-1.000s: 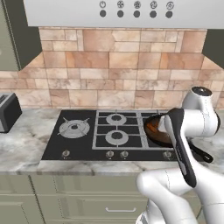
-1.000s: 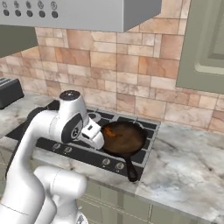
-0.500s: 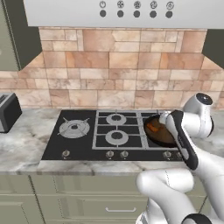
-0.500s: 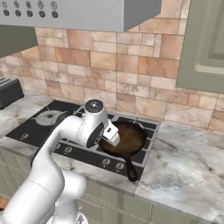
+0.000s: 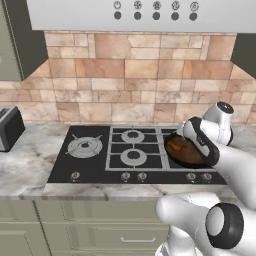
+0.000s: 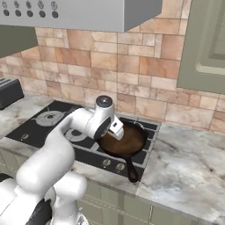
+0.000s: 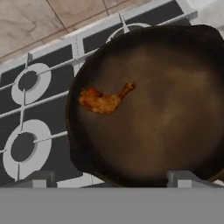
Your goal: Take the chicken drumsticks from the pan and place one on each plate on the dining counter.
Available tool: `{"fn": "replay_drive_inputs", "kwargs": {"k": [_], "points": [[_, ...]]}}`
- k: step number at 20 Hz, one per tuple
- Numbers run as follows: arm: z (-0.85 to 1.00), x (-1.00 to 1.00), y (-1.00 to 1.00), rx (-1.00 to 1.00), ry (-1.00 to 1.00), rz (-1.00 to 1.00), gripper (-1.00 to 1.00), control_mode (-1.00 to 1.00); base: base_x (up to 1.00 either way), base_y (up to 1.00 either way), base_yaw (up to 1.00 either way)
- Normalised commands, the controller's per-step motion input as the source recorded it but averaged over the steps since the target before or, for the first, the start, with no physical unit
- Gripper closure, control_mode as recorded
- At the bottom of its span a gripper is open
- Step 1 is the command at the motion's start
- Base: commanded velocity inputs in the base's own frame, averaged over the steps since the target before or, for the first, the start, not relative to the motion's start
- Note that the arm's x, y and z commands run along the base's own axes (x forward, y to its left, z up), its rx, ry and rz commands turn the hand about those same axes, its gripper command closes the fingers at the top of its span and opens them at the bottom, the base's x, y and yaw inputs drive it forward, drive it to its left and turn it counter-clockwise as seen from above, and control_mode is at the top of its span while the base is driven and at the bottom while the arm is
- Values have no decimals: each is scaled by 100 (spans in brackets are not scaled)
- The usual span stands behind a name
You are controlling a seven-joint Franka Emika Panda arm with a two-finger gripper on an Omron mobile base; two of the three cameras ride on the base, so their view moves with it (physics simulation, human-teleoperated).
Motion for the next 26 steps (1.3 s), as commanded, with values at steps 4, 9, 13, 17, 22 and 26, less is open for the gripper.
{"fn": "replay_drive_inputs", "kwargs": {"k": [4, 9, 13, 17, 22, 26], "points": [[-44, 5, -10, 1, 0, -3, -100, -100, 0, 0, 0], [-19, 46, -2, 11, 3, -18, -100, -100, 0, 0, 0], [0, 39, -4, 26, 30, -29, -100, -100, 0, 0, 0], [4, 0, -10, 35, 61, -35, -100, -100, 0, 0, 0], [-4, 38, -8, 11, 21, -34, -100, -100, 0, 0, 0], [-21, 33, 0, 0, -1, -39, -100, -100, 0, 0, 0]]}}
